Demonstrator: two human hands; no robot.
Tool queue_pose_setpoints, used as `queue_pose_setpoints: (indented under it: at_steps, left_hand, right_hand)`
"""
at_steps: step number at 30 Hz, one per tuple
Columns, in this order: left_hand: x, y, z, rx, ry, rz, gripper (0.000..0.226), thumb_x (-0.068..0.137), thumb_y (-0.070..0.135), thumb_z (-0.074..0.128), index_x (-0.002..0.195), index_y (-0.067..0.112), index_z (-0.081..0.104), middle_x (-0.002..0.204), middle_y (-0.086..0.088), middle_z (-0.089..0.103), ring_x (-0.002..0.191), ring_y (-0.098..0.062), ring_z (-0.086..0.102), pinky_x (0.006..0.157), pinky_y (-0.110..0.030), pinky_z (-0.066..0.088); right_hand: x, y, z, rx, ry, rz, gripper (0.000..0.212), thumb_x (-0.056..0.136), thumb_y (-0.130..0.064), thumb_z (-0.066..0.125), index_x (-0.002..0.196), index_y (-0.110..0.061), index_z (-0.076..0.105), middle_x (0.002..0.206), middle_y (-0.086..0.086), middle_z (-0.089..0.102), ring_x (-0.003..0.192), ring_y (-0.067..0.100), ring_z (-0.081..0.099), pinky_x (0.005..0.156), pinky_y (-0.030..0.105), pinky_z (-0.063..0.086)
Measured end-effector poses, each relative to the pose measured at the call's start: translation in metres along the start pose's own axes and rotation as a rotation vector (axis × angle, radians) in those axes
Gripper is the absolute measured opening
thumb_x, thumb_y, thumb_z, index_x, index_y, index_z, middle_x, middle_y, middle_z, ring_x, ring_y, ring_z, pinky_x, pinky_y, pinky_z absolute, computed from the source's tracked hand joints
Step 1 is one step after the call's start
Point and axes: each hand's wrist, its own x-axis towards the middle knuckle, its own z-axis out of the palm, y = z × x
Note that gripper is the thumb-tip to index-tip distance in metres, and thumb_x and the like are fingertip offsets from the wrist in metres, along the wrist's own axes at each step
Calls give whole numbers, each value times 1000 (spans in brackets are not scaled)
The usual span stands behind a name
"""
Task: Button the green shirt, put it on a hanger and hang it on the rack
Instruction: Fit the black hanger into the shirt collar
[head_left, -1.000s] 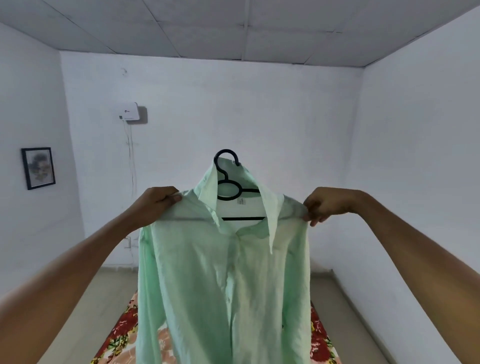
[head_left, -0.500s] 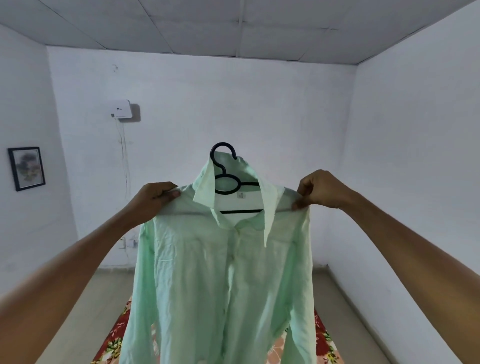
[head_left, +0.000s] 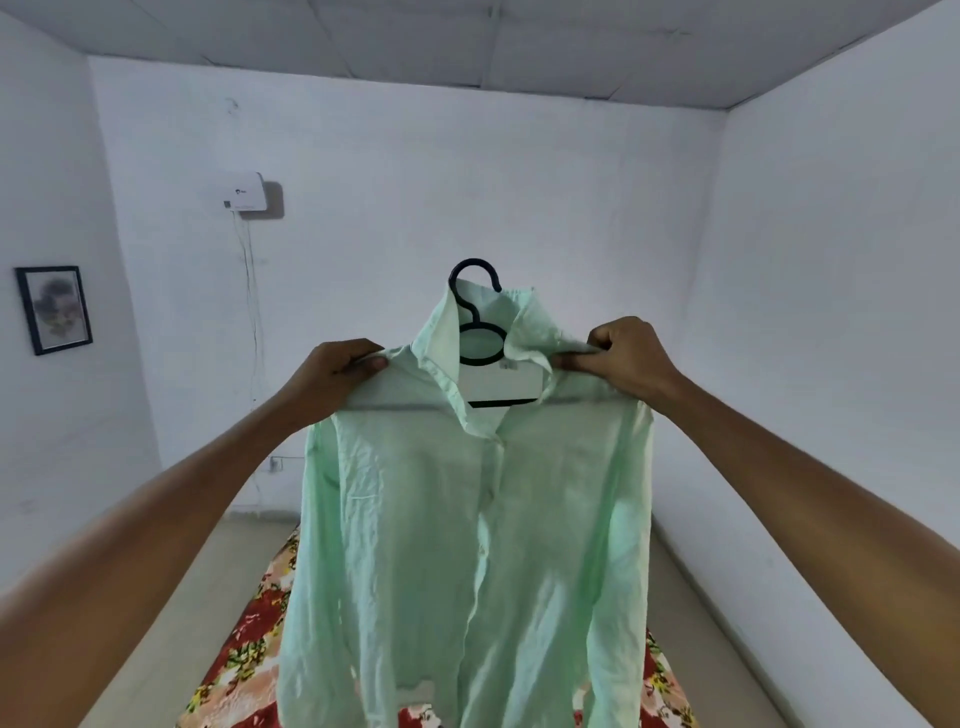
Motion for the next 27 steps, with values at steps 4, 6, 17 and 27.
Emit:
queue_pose_setpoints:
  at_steps: [4,6,17,27]
  left_hand:
    - [-10,-2,-4,64,-30,-17,32,104,27,57,73,30,60,60,15,47,55,-2,38,52,-17,30]
    - [-17,-8,-6,52,4,-41,28,104,25,56,77,23,62,61,12,45,56,-3,36,52,-20,30]
    - [-89,-85,20,29,-174,-144,7,89,22,79,94,22,75,76,15,68,66,-3,60,66,-17,48]
    - [-134,-188,105,173,-466,-252,41,102,18,59,72,44,53,67,11,47,64,-12,44,58,-31,36]
  right_hand:
    - [-3,-5,9,-26,-28,5,73,70,-55,89,53,-11,34,54,2,22,52,13,21,54,32,20]
    - [-10,-8,6,19,-180,39,70,74,-56,86,59,-10,37,58,1,28,54,14,27,55,30,23]
    - [-85,63,53,220,-351,294,68,72,-65,79,96,-2,72,87,17,73,78,23,65,71,39,50]
    - [-105,144,149,135,-545,520,54,71,-63,84,102,-19,82,98,3,81,95,26,77,90,41,61]
